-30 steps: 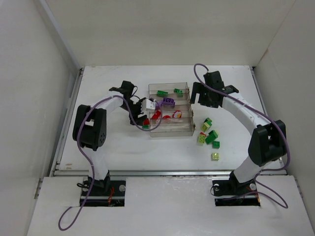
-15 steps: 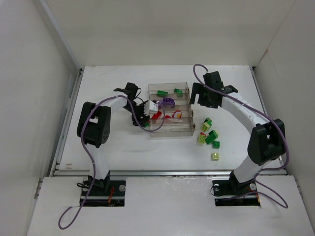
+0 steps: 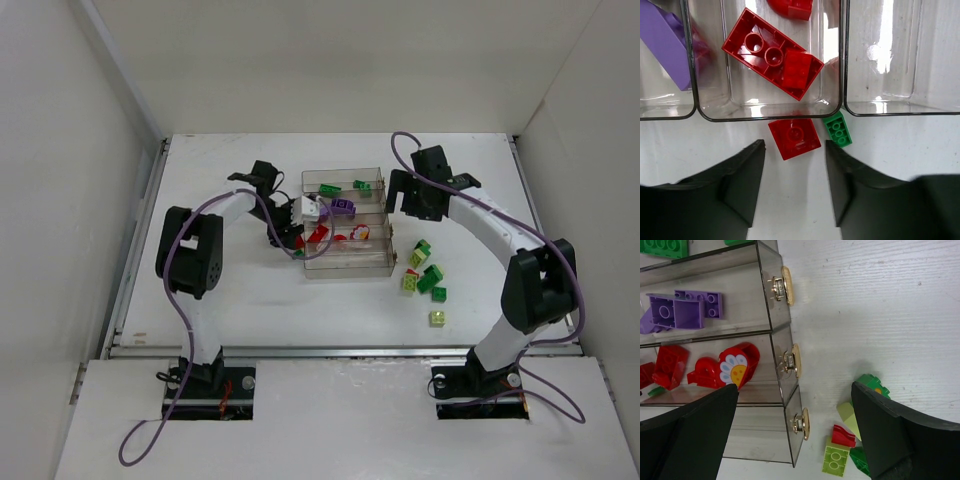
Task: Sort the legos into containers by color
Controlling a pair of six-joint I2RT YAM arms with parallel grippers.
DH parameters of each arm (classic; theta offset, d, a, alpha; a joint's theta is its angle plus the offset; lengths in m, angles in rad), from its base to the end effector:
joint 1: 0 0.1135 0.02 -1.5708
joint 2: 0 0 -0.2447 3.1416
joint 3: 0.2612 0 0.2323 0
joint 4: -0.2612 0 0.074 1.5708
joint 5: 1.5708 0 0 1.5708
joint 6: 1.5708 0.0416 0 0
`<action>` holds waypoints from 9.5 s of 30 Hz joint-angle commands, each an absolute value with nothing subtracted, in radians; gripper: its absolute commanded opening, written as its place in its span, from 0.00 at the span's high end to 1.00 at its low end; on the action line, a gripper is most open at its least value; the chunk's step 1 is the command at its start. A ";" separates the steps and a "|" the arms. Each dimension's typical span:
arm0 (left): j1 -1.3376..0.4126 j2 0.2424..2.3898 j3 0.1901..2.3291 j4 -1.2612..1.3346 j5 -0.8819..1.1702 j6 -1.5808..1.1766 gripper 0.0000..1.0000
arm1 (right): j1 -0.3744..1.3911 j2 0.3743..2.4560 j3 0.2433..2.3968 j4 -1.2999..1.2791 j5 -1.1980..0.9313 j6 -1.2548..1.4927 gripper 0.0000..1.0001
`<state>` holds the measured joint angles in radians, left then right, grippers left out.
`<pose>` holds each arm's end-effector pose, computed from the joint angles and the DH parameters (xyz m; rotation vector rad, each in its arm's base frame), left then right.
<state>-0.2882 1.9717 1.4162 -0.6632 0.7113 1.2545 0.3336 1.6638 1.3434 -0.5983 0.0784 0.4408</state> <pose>0.3510 -0.1324 0.1724 1.8197 1.6398 -0.6020 0.3268 0.1098 0.2516 0.1670 2.4944 0.2284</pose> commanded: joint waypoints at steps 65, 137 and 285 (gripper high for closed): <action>-0.310 1.603 1.462 -0.396 0.500 0.538 0.24 | 0.538 1.632 1.520 -0.581 0.164 0.330 0.00; -0.353 2.212 1.894 -0.219 0.557 0.557 1.00 | 0.224 1.965 1.864 -0.640 -0.003 0.371 0.00; -0.756 1.387 1.089 0.382 0.304 0.698 1.00 | 0.532 1.440 1.375 -0.462 0.187 0.985 1.00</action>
